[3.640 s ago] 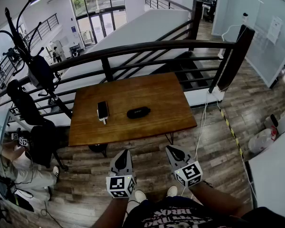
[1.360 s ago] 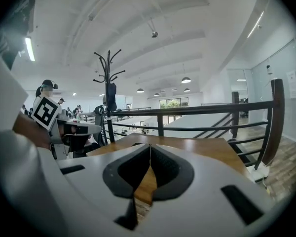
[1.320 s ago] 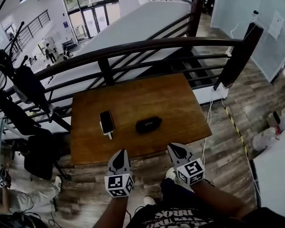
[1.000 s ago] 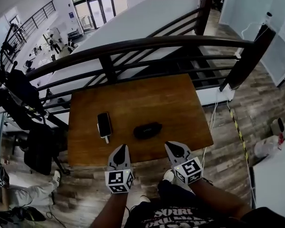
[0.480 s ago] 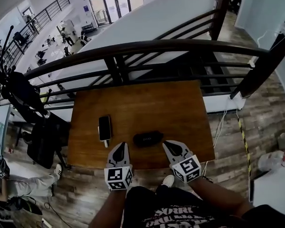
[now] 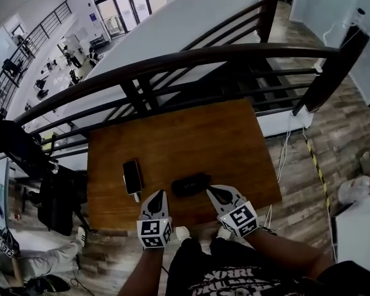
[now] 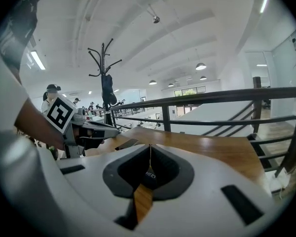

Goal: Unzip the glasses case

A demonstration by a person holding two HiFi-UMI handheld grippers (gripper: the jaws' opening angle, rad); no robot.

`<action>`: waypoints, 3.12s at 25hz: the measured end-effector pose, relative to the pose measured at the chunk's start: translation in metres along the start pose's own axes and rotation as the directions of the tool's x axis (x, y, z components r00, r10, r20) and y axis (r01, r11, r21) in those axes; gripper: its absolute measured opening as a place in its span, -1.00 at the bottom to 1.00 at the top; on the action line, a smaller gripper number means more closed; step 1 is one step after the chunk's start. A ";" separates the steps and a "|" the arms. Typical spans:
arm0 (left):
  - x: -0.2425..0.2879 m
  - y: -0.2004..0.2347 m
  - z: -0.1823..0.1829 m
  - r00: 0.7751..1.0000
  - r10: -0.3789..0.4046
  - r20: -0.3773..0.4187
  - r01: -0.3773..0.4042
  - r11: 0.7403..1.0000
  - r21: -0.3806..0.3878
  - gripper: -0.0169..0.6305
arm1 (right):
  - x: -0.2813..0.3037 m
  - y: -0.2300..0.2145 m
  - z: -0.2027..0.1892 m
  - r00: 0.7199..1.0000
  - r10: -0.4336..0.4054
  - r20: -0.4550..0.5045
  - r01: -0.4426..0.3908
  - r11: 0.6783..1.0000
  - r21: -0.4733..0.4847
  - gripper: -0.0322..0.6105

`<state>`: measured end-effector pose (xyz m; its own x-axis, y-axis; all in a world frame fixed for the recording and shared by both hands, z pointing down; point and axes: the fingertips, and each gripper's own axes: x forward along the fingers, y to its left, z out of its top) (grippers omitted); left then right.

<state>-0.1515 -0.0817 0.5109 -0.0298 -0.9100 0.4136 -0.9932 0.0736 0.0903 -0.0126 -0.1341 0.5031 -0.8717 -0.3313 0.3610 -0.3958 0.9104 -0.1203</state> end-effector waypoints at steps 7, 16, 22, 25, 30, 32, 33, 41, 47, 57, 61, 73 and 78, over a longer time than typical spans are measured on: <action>0.037 0.016 -0.017 0.983 -0.145 -0.114 0.152 0.987 0.057 -0.94 | 0.027 0.021 -0.026 0.996 -0.046 -0.073 0.049 0.998 0.047 -0.90; 0.077 0.004 -0.087 0.823 -0.357 -0.441 0.423 0.904 0.059 -0.94 | 0.087 0.058 -0.084 0.968 -0.001 -0.250 0.027 0.995 0.100 -0.89; 0.092 -0.001 -0.104 0.753 -0.426 -0.502 0.522 0.851 0.060 -0.94 | 0.115 0.081 -0.129 0.910 0.016 -0.415 -0.003 0.999 0.032 -0.64; 0.100 -0.004 -0.111 0.726 -0.435 -0.532 0.565 0.819 0.101 -0.94 | 0.127 0.085 -0.141 0.891 -0.026 -0.453 0.008 0.999 -0.041 -0.64; 0.109 -0.006 -0.128 0.688 -0.424 -0.588 0.601 0.787 0.136 -0.94 | 0.142 0.084 -0.152 0.875 -0.098 -0.474 0.038 0.990 -0.135 -0.64; 0.113 -0.006 -0.128 0.691 -0.417 -0.590 0.607 0.778 0.160 -0.94 | 0.144 0.081 -0.154 0.869 -0.125 -0.478 0.063 0.988 -0.144 -0.64; 0.114 -0.006 -0.127 0.694 -0.412 -0.591 0.608 0.774 0.175 -0.94 | 0.145 0.079 -0.155 0.866 -0.138 -0.481 0.075 0.986 -0.149 -0.64; 0.122 -0.004 -0.122 0.703 -0.395 -0.592 0.598 0.779 0.190 -0.94 | 0.152 0.064 -0.150 0.841 -0.293 -0.454 0.125 0.923 -0.364 -0.74; 0.121 -0.004 -0.121 0.691 -0.430 -0.580 0.614 0.774 0.158 -0.94 | 0.157 0.069 -0.151 0.833 -0.337 -0.438 0.131 0.890 -0.437 -0.80; 0.116 -0.008 -0.120 0.671 -0.442 -0.595 0.641 0.750 0.165 -0.94 | 0.156 0.069 -0.162 0.819 -0.358 -0.448 0.120 0.871 -0.477 -0.82; 0.116 -0.009 -0.121 0.666 -0.449 -0.596 0.648 0.744 0.164 -0.94 | 0.156 0.066 -0.164 0.807 -0.398 -0.437 0.141 0.848 -0.511 -0.85; 0.120 -0.007 -0.126 0.726 -0.358 -0.588 0.616 0.717 0.324 -0.94 | 0.151 0.063 -0.158 0.842 -0.345 -0.416 0.181 0.905 -0.384 -0.90; 0.118 -0.007 -0.127 0.741 -0.347 -0.576 0.607 0.712 0.352 -0.94 | 0.141 0.054 -0.165 0.837 -0.348 -0.422 0.220 0.921 -0.322 -0.91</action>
<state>-0.1339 -0.1380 0.6744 0.3869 -0.4644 0.7966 -0.7651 -0.6438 -0.0037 -0.1096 -0.0908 0.7006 -0.4699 -0.4896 0.7345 -0.4634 0.8450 0.2668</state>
